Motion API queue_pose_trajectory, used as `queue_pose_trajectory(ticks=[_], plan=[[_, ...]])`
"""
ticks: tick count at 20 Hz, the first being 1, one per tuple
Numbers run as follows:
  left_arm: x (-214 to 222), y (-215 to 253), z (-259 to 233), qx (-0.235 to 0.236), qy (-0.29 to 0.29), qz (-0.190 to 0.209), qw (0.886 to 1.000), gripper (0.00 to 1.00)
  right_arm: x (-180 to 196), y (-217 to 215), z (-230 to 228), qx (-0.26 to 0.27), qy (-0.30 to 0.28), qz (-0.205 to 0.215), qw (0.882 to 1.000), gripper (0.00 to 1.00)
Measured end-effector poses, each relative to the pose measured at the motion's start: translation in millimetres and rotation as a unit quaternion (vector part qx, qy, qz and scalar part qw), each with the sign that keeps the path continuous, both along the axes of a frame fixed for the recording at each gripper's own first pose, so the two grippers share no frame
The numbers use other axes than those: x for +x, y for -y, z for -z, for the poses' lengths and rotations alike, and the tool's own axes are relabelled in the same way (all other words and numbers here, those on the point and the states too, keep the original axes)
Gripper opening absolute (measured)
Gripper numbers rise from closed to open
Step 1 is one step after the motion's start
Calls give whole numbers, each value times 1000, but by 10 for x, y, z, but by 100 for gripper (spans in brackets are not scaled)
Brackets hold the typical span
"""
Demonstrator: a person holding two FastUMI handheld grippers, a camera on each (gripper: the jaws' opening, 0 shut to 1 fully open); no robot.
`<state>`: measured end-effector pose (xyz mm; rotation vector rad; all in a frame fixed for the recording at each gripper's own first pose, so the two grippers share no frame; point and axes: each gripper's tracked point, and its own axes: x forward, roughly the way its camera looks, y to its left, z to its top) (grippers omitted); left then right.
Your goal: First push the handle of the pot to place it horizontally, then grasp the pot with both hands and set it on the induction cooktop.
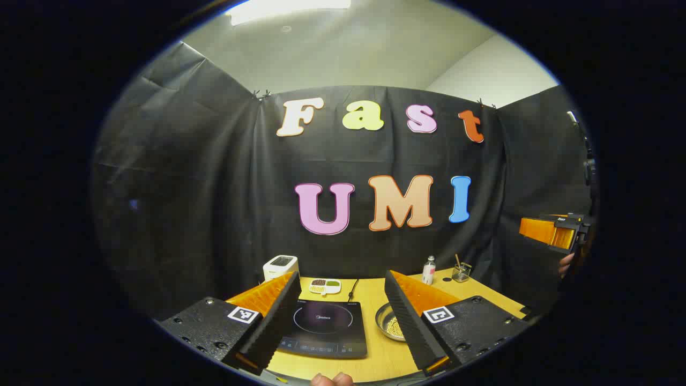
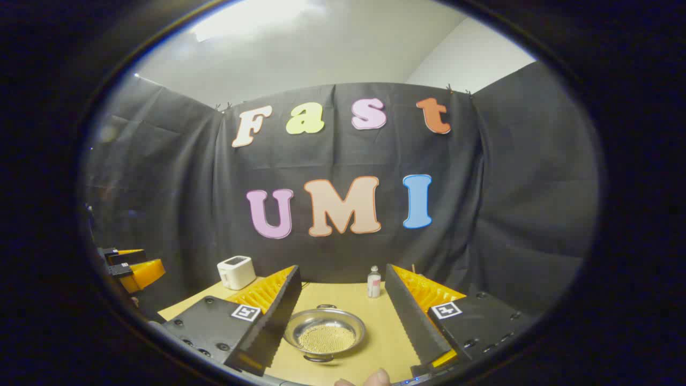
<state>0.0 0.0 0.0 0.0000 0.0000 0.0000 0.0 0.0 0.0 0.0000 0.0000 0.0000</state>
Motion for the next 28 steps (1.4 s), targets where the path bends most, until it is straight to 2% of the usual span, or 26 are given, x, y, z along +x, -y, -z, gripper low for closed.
queue_pose_trajectory(ticks=[2, 5, 12, 13, 14, 15, 17, 23, 24, 26, 28], plan=[[26, 45, 14, -1, 1, 1, 1000, 93, 17, -6, -9, -1, -1, -5, 1000, 94], [13, 24, 36, 3, -3, -5, 1000, 96, 66, 16, -17, -8, -3, -13, 1000, 94], [22, 11, 67, 3, -4, -15, 1000, 95, 142, -9, 95, -1, -18, -21, 1000, 94], [29, -2, 71, 4, -4, -14, 1000, 93, 147, -11, 109, -2, -20, -23, 1000, 94], [19, -2, 92, 6, -6, -14, 1000, 95, 151, -36, 109, -2, -21, -24, 999, 94], [18, -9, 105, 8, -8, -13, 1000, 92, 153, -45, 118, -2, -22, -24, 999, 94], [12, -22, 109, 9, -9, -12, 1000, 96, 161, -70, 130, -4, -23, -25, 999, 94], [44, -129, 140, 12, -7, -5, 1000, 96, 231, -258, 191, -9, -32, -25, 999, 94], [54, -149, 181, 11, -11, -3, 1000, 92, 236, -302, 244, -12, -38, -25, 999, 94], [85, -161, 193, 13, -6, 6, 1000, 96, 228, -377, 308, -28, -41, -25, 998, 94], [126, -206, 297, 11, -22, 8, 1000, 93, 213, -445, 425, -41, -55, -28, 997, 94]])
